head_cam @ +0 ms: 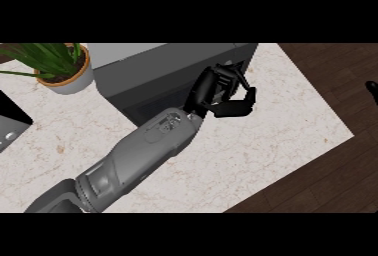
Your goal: Pick up the milk, place it into the microwave and close the microwave
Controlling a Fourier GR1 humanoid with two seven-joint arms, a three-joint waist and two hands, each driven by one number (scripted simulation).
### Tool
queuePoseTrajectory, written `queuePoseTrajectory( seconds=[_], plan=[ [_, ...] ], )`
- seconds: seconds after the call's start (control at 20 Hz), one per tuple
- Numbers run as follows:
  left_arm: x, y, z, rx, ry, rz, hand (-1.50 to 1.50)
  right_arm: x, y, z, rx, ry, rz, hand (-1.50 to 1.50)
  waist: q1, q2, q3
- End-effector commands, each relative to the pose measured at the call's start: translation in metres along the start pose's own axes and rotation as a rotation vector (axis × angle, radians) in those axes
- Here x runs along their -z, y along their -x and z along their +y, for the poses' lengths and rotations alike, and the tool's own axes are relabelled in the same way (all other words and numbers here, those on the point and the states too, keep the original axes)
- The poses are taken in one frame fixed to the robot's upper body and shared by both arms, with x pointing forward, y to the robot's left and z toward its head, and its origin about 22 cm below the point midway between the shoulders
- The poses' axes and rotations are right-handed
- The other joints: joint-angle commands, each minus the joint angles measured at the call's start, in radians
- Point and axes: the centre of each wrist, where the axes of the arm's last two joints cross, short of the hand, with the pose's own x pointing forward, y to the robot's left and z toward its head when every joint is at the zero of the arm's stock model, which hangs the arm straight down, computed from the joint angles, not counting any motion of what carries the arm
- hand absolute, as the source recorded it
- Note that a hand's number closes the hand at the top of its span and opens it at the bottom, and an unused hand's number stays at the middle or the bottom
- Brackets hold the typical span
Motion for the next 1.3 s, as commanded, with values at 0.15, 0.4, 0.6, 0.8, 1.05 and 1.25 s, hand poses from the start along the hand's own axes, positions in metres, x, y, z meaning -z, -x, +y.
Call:
queuePoseTrajectory(
  seconds=[0.15, 0.4, 0.6, 0.8, 1.05, 1.25],
  plan=[
    [0.014, -0.016, -0.019, 0.03, 0.037, -0.038, 1.5, 0.01, -0.013, -0.01, -0.033, -0.021, 0.004, -1.5, -0.029, 0.008, 0.006],
    [0.012, -0.014, -0.02, 0.032, 0.02, -0.055, 1.5, 0.015, -0.017, -0.014, -0.035, -0.029, -0.004, -1.5, -0.037, 0.019, 0.008],
    [0.012, -0.016, -0.022, 0.033, 0.009, -0.066, 1.5, 0.018, -0.019, -0.017, -0.026, -0.033, -0.002, -1.5, -0.042, 0.016, 0.008],
    [0.012, -0.017, -0.022, 0.031, -0.014, -0.065, 1.5, 0.021, -0.021, -0.018, -0.017, -0.038, 0.0, -1.5, -0.047, 0.014, 0.008],
    [0.01, -0.016, -0.024, 0.026, -0.023, -0.067, 1.5, 0.024, -0.026, -0.025, -0.016, -0.04, -0.009, -1.5, -0.052, 0.019, 0.009],
    [0.012, -0.017, -0.024, 0.029, -0.036, -0.075, 1.5, 0.024, -0.025, -0.025, 0.014, -0.035, -0.004, -1.5, -0.052, 0.016, 0.01]
  ],
)
